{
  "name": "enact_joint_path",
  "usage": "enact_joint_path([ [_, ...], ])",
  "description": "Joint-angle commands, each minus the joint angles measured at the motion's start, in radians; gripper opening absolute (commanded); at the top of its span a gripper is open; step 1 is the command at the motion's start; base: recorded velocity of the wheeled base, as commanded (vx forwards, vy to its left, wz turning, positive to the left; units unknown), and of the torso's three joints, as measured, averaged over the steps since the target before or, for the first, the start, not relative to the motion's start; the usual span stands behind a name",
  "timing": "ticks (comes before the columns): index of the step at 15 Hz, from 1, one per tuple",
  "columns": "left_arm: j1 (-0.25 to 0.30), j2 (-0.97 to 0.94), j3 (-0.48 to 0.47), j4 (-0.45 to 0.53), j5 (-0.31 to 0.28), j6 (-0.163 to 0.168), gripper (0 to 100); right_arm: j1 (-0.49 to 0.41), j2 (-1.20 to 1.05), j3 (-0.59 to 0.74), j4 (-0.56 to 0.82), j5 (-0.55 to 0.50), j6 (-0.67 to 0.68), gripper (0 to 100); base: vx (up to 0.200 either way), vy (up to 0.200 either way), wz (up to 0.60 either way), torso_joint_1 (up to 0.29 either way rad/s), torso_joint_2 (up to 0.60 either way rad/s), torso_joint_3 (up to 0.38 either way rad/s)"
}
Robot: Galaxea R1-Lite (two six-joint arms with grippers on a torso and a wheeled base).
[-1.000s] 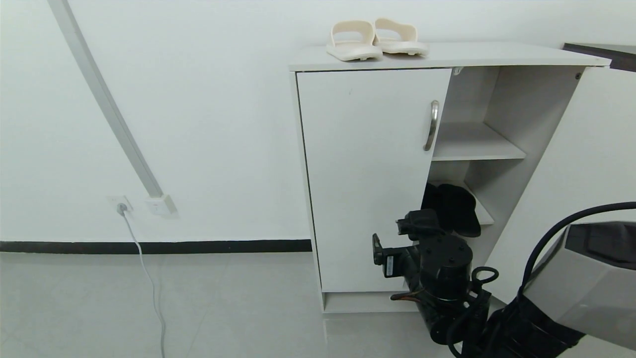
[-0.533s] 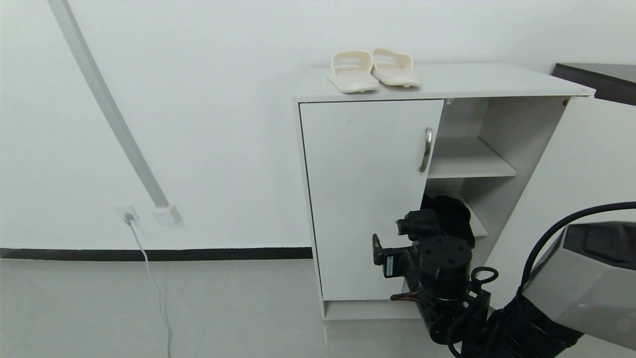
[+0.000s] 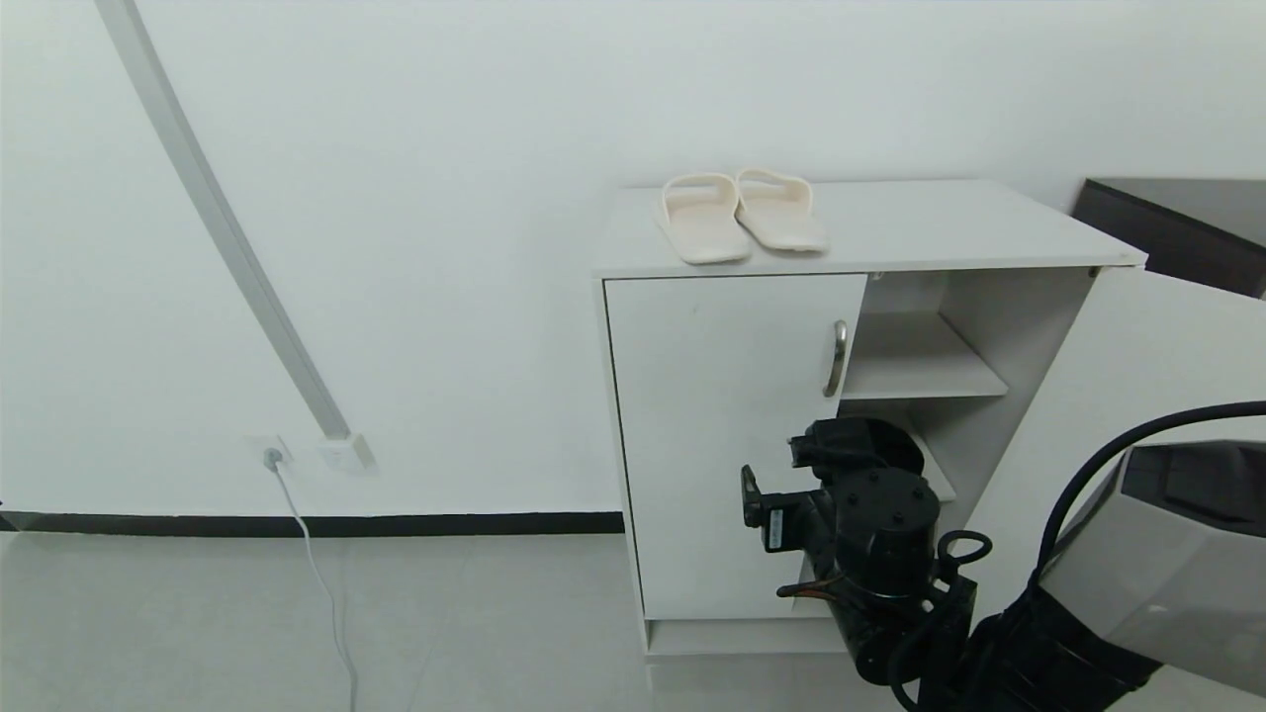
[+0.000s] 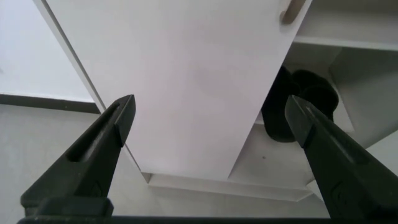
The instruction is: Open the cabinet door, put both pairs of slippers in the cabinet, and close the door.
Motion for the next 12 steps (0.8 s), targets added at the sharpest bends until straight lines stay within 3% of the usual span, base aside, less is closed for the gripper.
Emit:
enact_joint_path([
  [1,0.001,0.001,0.0,0.0,-0.001,0.0,0,-0.003,0.002,0.0,0.0,0.0,0.001,100,0.0,0.0,0.0,0.173,-0.5,-0.32],
  [12,0.001,0.001,0.0,0.0,0.001,-0.001,0,-0.009,0.014,0.0,0.0,0.005,0.001,100,0.0,0.0,0.0,0.207,-0.53,-0.319],
])
